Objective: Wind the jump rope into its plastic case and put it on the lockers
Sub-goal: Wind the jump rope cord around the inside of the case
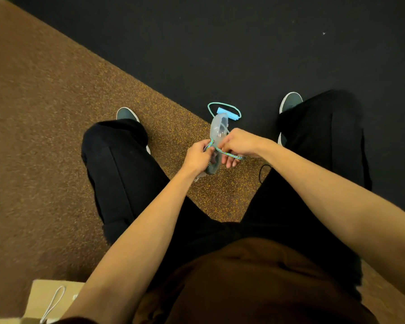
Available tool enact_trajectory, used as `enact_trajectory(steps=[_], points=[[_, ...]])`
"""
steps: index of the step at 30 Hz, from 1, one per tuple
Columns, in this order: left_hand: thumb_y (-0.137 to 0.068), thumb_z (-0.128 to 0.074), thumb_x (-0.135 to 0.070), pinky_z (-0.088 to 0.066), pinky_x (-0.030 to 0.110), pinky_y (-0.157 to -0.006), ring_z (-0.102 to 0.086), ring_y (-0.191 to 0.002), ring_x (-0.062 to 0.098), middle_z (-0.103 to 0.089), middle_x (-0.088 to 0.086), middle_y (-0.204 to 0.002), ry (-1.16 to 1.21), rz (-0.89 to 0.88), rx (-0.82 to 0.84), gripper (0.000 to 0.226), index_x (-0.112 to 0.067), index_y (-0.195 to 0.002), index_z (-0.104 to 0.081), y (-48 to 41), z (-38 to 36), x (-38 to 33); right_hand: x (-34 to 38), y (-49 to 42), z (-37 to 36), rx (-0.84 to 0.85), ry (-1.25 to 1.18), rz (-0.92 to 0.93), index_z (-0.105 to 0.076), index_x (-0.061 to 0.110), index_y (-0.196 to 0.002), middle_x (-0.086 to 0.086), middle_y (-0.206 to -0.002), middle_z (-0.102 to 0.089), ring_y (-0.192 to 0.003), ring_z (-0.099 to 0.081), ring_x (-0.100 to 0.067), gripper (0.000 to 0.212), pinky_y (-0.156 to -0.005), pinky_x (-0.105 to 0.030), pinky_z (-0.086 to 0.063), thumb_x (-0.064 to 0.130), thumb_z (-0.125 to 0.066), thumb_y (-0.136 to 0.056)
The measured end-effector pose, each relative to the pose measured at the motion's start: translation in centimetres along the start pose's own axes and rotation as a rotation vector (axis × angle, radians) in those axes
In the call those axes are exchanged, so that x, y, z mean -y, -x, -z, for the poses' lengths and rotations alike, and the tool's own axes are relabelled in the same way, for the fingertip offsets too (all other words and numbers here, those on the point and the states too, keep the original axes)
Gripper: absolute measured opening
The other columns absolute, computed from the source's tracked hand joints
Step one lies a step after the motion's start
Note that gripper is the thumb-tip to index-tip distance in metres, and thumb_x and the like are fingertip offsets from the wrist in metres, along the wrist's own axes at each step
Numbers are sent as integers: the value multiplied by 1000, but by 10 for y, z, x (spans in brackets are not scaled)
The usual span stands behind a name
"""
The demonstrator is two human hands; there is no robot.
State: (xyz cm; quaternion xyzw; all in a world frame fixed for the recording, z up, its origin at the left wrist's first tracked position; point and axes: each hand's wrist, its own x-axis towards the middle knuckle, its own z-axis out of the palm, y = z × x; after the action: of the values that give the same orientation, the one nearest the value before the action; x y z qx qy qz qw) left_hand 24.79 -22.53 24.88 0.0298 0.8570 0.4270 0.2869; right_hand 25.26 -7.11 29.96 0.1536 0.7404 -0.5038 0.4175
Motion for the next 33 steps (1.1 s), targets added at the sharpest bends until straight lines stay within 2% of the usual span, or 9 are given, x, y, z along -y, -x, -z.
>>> enact_trajectory(steps=[2, 4, 7, 13, 18, 24, 27, 29, 33], points=[[-93, -51, -13, -39, 25, -75, -62, -91, 18, -72, 9, -103, -18, 19, 6, 25, -9, -113, -66, 0, -1, 1, 0, 2, -1, 7, -25, 9, -58, -9, -104, -22, -72, -64, -42, -64, -16, 21, -41, -23, -53, 0, -40, -99], [-93, -51, -14, -43, 29, -83, -63, -102, 24, -70, 11, -109, -29, 14, 17, 27, -8, -115, -65, -1, -3, 0, -1, 2, 0, -40, -67, 28, -60, -5, -88, -23, -71, -64, -41, -64, -16, 20, -39, -22, -51, -2, -43, -97], [-92, -50, -13, -46, 38, -86, -63, -98, 30, -71, 13, -103, -18, -19, 28, 21, -7, -104, -67, -1, -6, 0, -2, 0, 2, -89, -98, 61, -63, -7, -82, -27, -73, -65, -42, -65, -19, 16, -37, -23, -50, -3, -52, -93], [-93, -48, -8, -45, 38, -85, -62, -95, 30, -71, 13, -100, 46, 17, 18, 21, -10, -100, -67, -2, -5, 0, 0, 2, 2, -55, -116, 34, -62, -16, -103, -26, -74, -66, -49, -67, -22, 20, -46, -28, -56, -1, -52, -93], [-91, -48, -11, -45, 39, -89, -62, -93, 25, -71, 12, -102, 139, 135, -37, 23, -13, -100, -69, -4, -3, 3, 2, 5, 0, 79, -86, -11, -52, 0, -131, -24, -78, -65, -58, -69, -23, 36, -59, -31, -59, -5, -45, -95], [-94, -48, -17, -42, 31, -83, -59, -91, 17, -70, 9, -106, 175, 151, -45, 24, -11, -108, -67, -3, -2, 0, 2, 4, 2, 144, 43, 29, -47, 8, -140, -21, -83, -68, -68, -70, -25, 48, -71, -34, -59, -7, -42, -95], [-94, -48, -15, -44, 33, -85, -59, -93, 18, -69, 10, -106, 157, 154, -36, 24, -9, -108, -66, -4, -3, 1, 1, 0, -2, 76, 72, 78, -55, -3, -128, -26, -83, -68, -69, -69, -33, 38, -83, -48, -57, -10, -45, -92], [-93, -47, -12, -45, 35, -86, -58, -90, 17, -68, 6, -99, 164, 140, -33, 20, -13, -100, -66, -4, -4, 0, 0, -2, -4, 13, 45, 86, -60, -10, -114, -30, -83, -69, -66, -70, -34, 24, -77, -45, -60, -8, -50, -91], [-90, -47, -11, -47, 42, -88, -58, -86, 19, -68, 7, -91, 178, 146, -35, 22, -24, -81, -63, -8, -7, 6, 0, -2, -6, -7, 90, 108, -66, -4, -105, -25, -83, -72, -61, -72, -25, 16, -75, -44, -61, 1, -57, -93]])
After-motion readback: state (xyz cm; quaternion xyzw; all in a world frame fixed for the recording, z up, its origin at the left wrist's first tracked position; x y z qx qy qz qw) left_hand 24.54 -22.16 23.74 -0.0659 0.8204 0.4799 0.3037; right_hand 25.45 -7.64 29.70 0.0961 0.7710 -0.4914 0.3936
